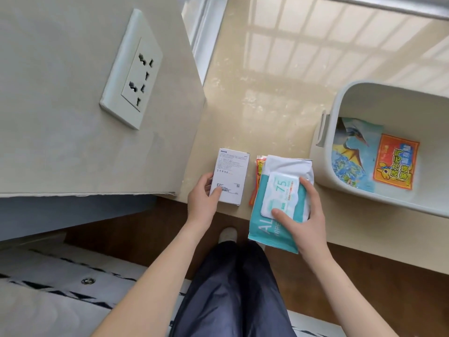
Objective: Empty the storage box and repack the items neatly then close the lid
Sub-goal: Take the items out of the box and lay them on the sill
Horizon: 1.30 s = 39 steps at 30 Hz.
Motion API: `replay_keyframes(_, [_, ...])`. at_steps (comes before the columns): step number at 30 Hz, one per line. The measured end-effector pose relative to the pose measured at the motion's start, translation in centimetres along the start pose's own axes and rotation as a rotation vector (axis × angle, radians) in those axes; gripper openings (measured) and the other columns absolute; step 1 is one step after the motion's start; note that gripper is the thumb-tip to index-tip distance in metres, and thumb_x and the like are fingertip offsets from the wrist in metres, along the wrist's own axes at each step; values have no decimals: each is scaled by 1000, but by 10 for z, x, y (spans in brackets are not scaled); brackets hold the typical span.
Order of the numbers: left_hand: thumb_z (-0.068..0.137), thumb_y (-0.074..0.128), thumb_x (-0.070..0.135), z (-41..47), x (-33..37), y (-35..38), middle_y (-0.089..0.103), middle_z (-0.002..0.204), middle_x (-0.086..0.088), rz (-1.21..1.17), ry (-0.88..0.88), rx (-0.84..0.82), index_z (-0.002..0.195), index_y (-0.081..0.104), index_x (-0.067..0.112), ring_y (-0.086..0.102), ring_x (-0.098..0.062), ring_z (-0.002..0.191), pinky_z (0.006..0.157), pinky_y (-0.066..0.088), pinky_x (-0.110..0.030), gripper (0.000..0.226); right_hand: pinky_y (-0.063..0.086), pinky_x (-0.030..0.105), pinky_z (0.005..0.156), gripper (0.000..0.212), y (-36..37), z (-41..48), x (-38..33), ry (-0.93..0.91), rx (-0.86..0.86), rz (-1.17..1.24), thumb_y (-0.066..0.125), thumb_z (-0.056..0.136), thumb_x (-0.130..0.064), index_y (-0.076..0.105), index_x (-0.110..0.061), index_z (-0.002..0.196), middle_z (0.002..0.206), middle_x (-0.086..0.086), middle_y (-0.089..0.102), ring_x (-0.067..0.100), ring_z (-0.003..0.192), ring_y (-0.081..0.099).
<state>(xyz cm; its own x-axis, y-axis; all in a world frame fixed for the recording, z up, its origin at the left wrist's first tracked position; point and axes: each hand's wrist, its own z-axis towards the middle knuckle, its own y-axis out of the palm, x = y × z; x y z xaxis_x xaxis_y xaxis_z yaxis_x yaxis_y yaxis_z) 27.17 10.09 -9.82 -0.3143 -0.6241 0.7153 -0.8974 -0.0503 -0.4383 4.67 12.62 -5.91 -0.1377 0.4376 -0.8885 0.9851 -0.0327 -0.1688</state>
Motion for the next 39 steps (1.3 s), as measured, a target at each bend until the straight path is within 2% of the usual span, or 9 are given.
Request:
replay_keyframes(5, [93,66,19,1,-3,5,62,131,4,49,-9,26,130,55,23,58,-4,109,59,46,-3,39,45,4,77,80,2,5,-1,-13,-7,3,82,74,-1,44,-30,138,131,-26,45,-19,112,46])
replay_keyframes(15, [93,66,23,8,-8,6,61,130,5,102,24,31,130,55,21,53,0,103,61,42,-3,39,42,2,79,81,3,9,1,-17,-6,5,83,73,1,45,-30,137,130,-28,46,-19,112,47])
replay_keyframes(18, [93,65,29,-1,2,-3,55,135,5,167,64,33,133,52,24,52,-8,117,75,42,-9,42,41,1,80,81,1,3,-8,-33,-6,3,83,72,-1,46,-31,137,131,-29,46,-19,114,45])
replay_keyframes(20, [95,61,34,-14,17,-13,53,138,6,276,134,21,136,49,26,50,-12,124,84,43,-19,43,41,1,81,80,-1,-4,-21,-45,-1,14,83,73,-1,46,-32,137,132,-30,45,-19,115,45])
replay_keyframes(25, [99,49,39,-63,73,-54,50,142,3,597,482,-7,143,44,23,47,-15,127,97,41,-26,47,48,10,85,79,-10,-32,-76,-103,6,53,84,73,-5,46,-36,135,128,-40,45,-15,118,46])
replay_keyframes(29, [95,24,55,-110,122,-88,49,145,2,678,690,22,146,42,22,44,-17,132,108,36,-34,63,54,24,87,79,-26,-65,-124,-172,42,84,84,74,-7,47,-42,134,133,-27,46,-5,120,50])
replay_keyframes(32, [95,22,56,-150,144,-105,50,145,1,651,779,50,145,44,22,43,-19,134,108,31,-32,65,55,27,88,78,-40,-95,-148,-217,79,103,84,74,-7,47,-44,132,130,-25,48,-4,117,52])
replay_keyframes(34, [97,24,53,-169,146,-113,53,142,1,635,835,54,143,47,22,46,-19,131,109,36,-35,61,54,30,90,79,-49,-113,-155,-234,114,112,86,72,-10,48,-43,133,131,-23,49,1,120,52])
replay_keyframes(39, [96,28,51,-189,127,-108,57,137,2,652,877,-31,139,53,21,51,-17,125,103,34,-28,57,55,25,83,80,-72,-152,-142,-193,216,155,85,62,-22,50,-45,131,134,-16,49,7,120,54])
